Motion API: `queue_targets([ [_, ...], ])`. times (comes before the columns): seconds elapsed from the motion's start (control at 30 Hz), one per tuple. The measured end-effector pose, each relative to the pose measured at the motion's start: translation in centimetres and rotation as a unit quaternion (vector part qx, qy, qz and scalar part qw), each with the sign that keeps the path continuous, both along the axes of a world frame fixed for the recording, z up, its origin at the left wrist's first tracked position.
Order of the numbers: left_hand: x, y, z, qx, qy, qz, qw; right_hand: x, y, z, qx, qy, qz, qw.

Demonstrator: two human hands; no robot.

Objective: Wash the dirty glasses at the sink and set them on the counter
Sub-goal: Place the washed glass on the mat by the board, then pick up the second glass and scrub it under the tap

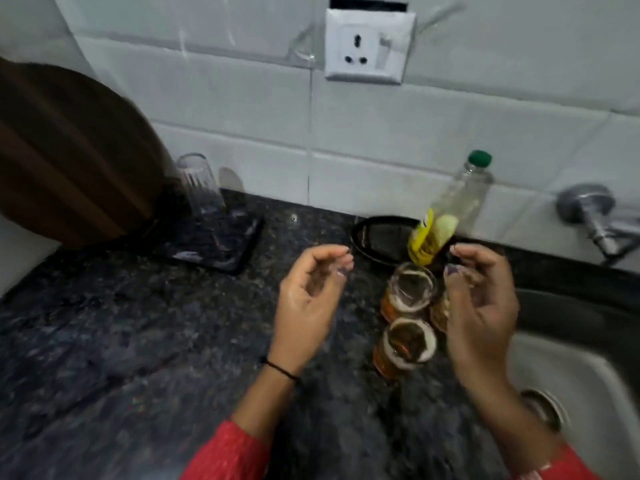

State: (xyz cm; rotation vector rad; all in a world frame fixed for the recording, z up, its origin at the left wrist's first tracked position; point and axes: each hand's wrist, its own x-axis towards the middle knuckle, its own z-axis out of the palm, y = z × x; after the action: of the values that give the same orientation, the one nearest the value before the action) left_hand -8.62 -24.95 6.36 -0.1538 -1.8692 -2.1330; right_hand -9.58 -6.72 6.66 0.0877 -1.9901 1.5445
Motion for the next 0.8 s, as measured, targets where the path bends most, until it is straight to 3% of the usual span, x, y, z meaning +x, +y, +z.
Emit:
queue_targets([
  [0.07,1.2,3.0,-3.7,-0.039,-0.074,-0.079,0.993,2.7,2.6,-3.6,0.01,-0.047,-0.041,0.998],
  [0.17,2.9,5.6,-7.4,-0.081,-0.148,-0.17,0.971,5.9,3.8,-7.0,0.008,-0.102,0.011,0.995],
  [0.3,4.0,7.6,-9.1,-0.066,-0.175,-0.164,0.969,6.9,3.8,-9.6,-0.033,-0.201,0.167,0.965],
  [0.37,4.2,8.3,-9.2,-0.047,-0.177,-0.14,0.973,6.6,3.7,-10.5,-0.031,-0.233,0.197,0.952],
  [0.57,6.4,11.6,-7.5,-0.038,-0.178,-0.111,0.977,7.6,6.6,-9.6,-0.003,-0.199,0.124,0.972],
  [0.8,8.2,25.0,-4.5,-0.093,-0.171,-0.202,0.96,10.2,20.0,-7.5,-0.016,-0.182,0.084,0.98],
])
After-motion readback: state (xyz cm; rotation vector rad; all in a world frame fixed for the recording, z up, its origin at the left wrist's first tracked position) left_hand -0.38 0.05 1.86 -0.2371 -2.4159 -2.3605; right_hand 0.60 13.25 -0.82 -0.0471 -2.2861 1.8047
